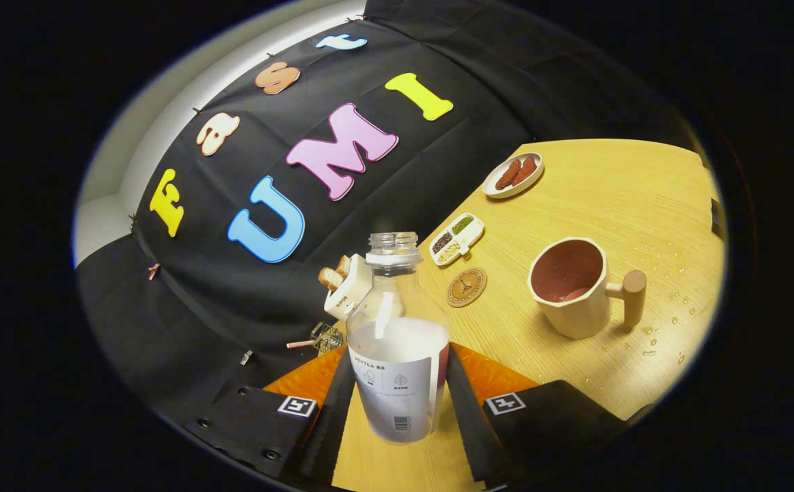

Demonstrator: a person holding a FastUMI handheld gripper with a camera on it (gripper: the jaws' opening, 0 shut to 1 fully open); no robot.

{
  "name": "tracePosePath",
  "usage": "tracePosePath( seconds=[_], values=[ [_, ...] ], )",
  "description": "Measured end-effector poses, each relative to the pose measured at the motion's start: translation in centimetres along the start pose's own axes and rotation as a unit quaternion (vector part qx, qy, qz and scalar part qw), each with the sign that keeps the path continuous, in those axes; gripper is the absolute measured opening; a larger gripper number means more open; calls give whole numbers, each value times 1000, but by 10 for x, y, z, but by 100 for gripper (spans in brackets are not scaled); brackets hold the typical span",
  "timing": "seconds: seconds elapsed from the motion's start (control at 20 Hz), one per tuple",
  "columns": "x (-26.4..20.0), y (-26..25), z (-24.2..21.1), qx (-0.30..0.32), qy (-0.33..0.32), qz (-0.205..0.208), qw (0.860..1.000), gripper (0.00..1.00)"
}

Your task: Take the bottle from table, then pour the juice into the cup, finally place the bottle on the coaster

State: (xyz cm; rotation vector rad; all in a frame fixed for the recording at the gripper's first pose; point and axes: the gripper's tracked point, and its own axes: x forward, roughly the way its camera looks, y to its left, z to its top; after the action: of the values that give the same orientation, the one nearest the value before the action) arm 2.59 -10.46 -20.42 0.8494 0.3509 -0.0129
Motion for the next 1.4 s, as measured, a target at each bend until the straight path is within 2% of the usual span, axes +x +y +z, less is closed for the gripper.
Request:
tracePosePath(
  seconds=[0.4,0.7,1.4],
  values=[
    [5,9,-3,101,29,20,994,74],
    [9,2,0,159,32,18,987,74],
    [20,-24,25,287,-1,11,958,74]
  ],
)
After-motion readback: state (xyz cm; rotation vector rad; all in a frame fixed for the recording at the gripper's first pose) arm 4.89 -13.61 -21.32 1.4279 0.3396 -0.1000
